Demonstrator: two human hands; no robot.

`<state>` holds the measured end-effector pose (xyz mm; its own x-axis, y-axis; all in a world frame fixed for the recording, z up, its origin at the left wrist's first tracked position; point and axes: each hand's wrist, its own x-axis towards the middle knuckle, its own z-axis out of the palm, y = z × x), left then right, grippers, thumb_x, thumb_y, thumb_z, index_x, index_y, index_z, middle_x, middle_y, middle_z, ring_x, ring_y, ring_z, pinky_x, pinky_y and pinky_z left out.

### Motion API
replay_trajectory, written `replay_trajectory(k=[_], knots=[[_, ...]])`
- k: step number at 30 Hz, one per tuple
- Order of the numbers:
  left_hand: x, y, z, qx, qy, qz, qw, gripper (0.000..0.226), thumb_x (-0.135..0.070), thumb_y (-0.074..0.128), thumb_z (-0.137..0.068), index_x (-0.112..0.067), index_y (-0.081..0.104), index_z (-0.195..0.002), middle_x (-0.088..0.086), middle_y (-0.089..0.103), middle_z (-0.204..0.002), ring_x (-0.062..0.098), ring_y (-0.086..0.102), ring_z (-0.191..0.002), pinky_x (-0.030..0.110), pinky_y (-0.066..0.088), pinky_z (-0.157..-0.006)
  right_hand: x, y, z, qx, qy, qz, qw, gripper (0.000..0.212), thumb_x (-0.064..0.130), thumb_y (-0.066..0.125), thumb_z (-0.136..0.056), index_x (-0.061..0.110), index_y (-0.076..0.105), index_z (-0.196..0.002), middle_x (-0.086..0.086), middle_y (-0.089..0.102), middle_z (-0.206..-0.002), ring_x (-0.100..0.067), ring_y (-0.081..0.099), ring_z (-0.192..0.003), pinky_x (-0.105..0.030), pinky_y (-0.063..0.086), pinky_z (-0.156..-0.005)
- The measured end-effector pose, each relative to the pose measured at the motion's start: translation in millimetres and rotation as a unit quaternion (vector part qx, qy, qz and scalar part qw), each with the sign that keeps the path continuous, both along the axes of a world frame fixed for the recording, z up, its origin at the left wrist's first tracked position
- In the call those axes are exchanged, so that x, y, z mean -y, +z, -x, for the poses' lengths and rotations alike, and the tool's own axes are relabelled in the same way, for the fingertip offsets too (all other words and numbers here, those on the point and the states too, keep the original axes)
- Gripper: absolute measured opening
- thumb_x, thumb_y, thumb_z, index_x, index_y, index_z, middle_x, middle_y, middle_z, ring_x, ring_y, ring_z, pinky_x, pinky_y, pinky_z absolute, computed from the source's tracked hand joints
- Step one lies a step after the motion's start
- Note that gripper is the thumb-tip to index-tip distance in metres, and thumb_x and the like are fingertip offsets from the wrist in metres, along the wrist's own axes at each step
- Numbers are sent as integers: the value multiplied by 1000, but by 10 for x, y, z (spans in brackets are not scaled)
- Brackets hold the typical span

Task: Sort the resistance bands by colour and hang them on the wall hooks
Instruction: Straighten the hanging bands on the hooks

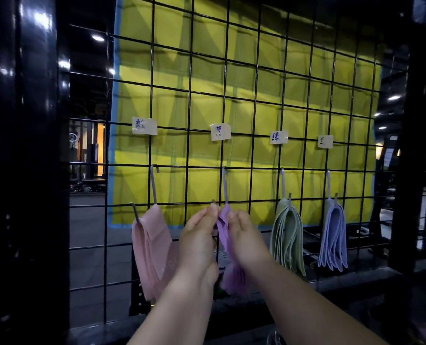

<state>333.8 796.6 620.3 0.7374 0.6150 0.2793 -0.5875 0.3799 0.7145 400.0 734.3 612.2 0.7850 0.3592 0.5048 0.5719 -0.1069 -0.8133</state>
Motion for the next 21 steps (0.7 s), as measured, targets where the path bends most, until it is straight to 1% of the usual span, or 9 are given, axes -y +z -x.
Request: replay_trajectory(k=[1,3,5,7,11,14,17,19,21], knots=[[-3,5,-5,-1,1,4,1000,22,-23,64,-86,-9,64,-104,9,70,-87,17,63,-78,23,49,-64,4,0,-4,8,-3,4,1000,31,36,30,-103,13,51,-97,1,55,-83,-11,51,-74,-25,37,-62],[15,16,8,0,-6,7,1000,23,-23,63,-87,-8,63,-104,13,70,-93,20,64,-81,28,50,-69,23,-8,-11,25,-5,11,1000,33,36,30,-103,12,52,-99,-3,58,-88,-12,52,-76,-25,38,-64],[26,13,10,1,-17,4,1000,22,-24,63,-88,-7,64,-102,16,71,-94,19,66,-76,28,53,-66,42,-33,-20,40,-5,9,999,35,37,32,-102,9,53,-101,-10,61,-96,-19,56,-85,-29,41,-70],[36,3,6,9,-29,16,999,24,-24,62,-89,-4,64,-101,17,70,-92,17,68,-68,24,55,-58,47,-43,-38,44,6,5,999,36,37,33,-102,8,54,-102,-12,62,-98,-23,58,-91,-31,44,-75],[26,6,-34,25,-45,39,998,28,-26,65,-83,-3,62,-98,17,68,-83,18,68,-63,23,55,-53,58,-18,-54,42,34,31,998,34,39,34,-102,12,54,-101,-4,59,-91,-19,56,-86,-31,43,-76],[10,-4,-74,47,-44,35,997,33,-30,67,-75,-3,63,-93,16,66,-80,20,67,-65,26,58,-61,111,-5,-68,41,68,43,996,33,41,34,-101,14,52,-97,-2,55,-87,-16,53,-81,-32,42,-75],[58,-49,-114,34,5,4,999,33,-32,65,-84,-3,65,-100,19,69,-90,28,68,-81,37,55,-80,137,-1,-95,22,92,42,995,28,40,37,-101,17,50,-95,-1,53,-87,-11,49,-77,-29,39,-70],[101,-80,-129,22,56,-35,998,36,-39,67,-82,-10,68,-102,15,72,-96,30,68,-93,42,52,-90,125,-28,-104,5,103,23,994,30,41,39,-100,14,51,-96,-5,57,-90,-12,50,-80,-30,42,-74],[162,-107,-127,23,91,-93,991,44,-49,72,-72,-16,69,-101,11,73,-95,28,69,-95,43,51,-90,133,-36,-113,-28,117,6,993,36,43,41,-100,9,55,-101,-8,63,-94,-13,54,-85,-32,46,-79]])
